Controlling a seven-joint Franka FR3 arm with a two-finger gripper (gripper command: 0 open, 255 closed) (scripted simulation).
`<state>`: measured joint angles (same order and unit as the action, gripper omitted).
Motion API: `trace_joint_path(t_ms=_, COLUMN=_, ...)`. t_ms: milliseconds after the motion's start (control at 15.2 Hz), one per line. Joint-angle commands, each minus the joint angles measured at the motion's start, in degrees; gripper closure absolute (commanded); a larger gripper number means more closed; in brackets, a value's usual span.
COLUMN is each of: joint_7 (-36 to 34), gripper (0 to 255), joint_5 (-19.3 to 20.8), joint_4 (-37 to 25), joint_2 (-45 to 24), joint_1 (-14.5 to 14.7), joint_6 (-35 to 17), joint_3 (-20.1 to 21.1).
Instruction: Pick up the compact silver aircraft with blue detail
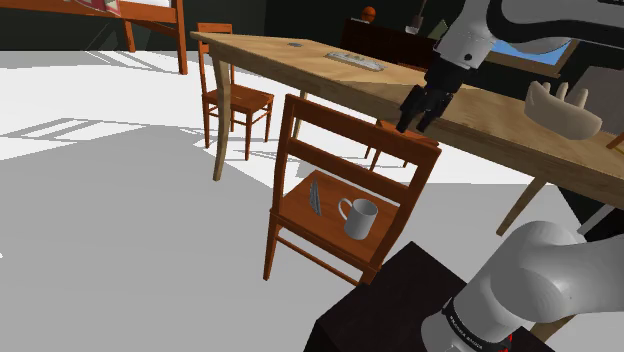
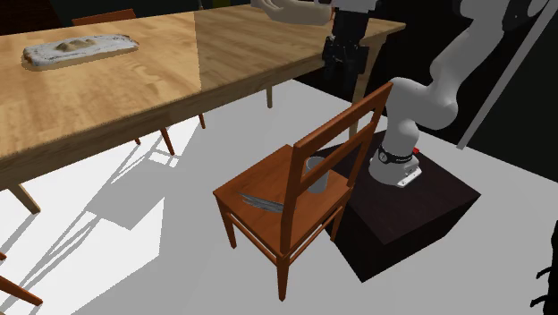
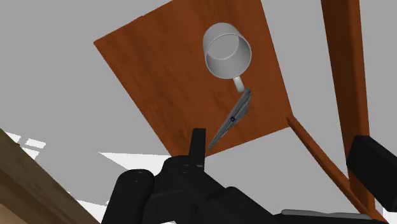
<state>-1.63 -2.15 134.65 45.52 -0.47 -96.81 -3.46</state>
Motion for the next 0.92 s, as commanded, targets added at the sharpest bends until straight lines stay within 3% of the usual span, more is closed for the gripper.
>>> trace_joint_path(t_ms=0, joint_7=0.0, gripper=0, joint_5=0.0, joint_4=0.0, joint_2=0.0, joint_1=0.0, joint_6=0.0, joint_3=0.0)
trace_joint_path(t_ms=858, joint_7=-15.92, gripper=0, joint_5=-1.9, joint_4=1.77, joint_2=-22.88, joint_1=-2.08, joint_6=-19.7, joint_3=6.55)
